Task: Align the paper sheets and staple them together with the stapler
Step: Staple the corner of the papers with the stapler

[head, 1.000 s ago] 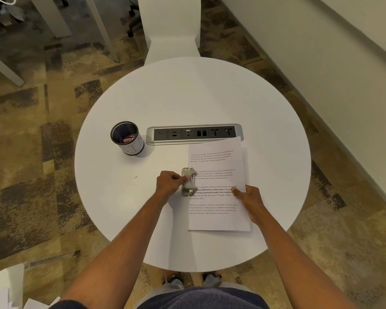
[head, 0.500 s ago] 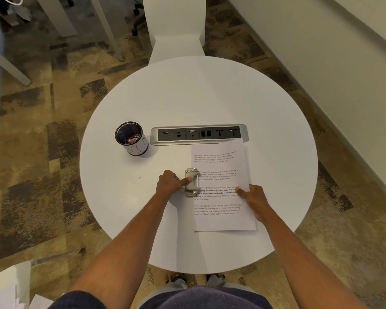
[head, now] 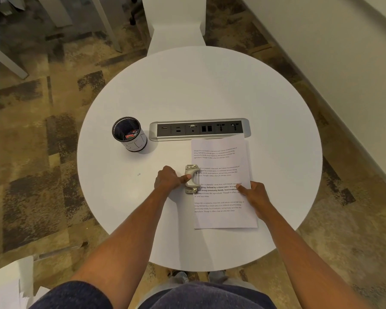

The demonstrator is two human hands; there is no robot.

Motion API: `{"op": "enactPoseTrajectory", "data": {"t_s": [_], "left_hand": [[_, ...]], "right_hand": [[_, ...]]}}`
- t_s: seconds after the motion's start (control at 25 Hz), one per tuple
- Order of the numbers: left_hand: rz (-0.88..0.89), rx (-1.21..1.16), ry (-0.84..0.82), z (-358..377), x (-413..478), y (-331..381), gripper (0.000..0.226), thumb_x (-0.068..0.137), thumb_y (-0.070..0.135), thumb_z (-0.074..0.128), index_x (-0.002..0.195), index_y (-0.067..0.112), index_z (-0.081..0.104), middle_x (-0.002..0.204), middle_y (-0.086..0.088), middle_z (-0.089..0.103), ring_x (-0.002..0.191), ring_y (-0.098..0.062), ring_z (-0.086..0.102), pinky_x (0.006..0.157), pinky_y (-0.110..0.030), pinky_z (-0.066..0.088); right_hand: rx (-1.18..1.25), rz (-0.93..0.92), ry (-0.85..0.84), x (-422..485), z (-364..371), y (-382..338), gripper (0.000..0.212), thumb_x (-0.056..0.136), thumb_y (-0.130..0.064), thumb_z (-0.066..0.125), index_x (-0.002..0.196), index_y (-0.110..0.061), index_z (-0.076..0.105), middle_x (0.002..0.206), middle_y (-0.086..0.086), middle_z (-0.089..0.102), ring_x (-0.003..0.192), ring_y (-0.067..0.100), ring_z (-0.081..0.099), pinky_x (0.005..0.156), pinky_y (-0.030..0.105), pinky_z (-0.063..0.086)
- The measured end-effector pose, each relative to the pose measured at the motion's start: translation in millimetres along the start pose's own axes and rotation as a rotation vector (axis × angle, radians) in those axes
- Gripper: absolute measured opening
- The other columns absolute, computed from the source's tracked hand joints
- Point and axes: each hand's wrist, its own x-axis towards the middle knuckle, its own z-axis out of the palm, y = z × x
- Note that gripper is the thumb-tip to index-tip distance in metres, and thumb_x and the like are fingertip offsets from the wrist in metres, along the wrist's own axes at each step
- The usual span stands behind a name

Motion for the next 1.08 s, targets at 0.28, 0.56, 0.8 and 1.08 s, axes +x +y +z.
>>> {"op": "enactPoseTrajectory", "data": {"t_s": [0.28, 0.56, 0.8, 1.08], "left_hand": [[-0.005, 0.065, 0.000, -0.2, 2.9, 1.2, 0.057, 0.068, 0.052, 0.080, 0.076, 0.004, 0.050, 0.108, -0.026, 0.067, 0.103, -0.040, 0.063, 0.085, -0.045, 0.052], [0.002, 0.050, 0.004, 2.9, 5.0, -0.7, 0.055, 0.069, 0.052, 0.079, 0.078, 0.004, 0.053, 0.094, -0.022, 0.069, 0.093, -0.038, 0.067, 0.073, -0.038, 0.050], [0.011, 0.015, 0.041, 7.0, 0.6, -1.6, 0.048, 0.070, 0.047, 0.080, 0.056, 0.009, 0.055, 0.059, -0.013, 0.066, 0.048, -0.025, 0.058, 0.065, -0.039, 0.058], [0.093, -0.244, -0.035, 7.7, -2.7, 10.9, 0.014, 0.078, 0.008, 0.076, 0.075, 0.005, 0.063, 0.077, -0.017, 0.064, 0.057, -0.023, 0.057, 0.051, -0.028, 0.050]], "right_hand": [[-0.009, -0.004, 0.002, 1.7, 0.3, 0.4, 0.021, 0.088, -0.015, 0.069, 0.107, -0.007, 0.072, 0.104, 0.012, 0.075, 0.091, 0.026, 0.072, 0.087, 0.043, 0.058], [0.007, -0.002, -0.022, 1.2, -0.8, 1.0, 0.019, 0.088, -0.016, 0.070, 0.106, -0.010, 0.073, 0.102, 0.009, 0.075, 0.092, 0.026, 0.073, 0.088, 0.045, 0.058], [0.013, -0.015, -0.009, -3.4, 0.3, 0.1, 0.010, 0.088, -0.017, 0.069, 0.098, -0.015, 0.073, 0.103, 0.010, 0.076, 0.088, 0.024, 0.073, 0.084, 0.042, 0.058], [0.008, -0.006, -0.012, -7.7, -0.2, -6.2, 0.007, 0.088, -0.016, 0.070, 0.094, -0.017, 0.073, 0.099, 0.008, 0.076, 0.088, 0.026, 0.073, 0.085, 0.045, 0.059]]}}
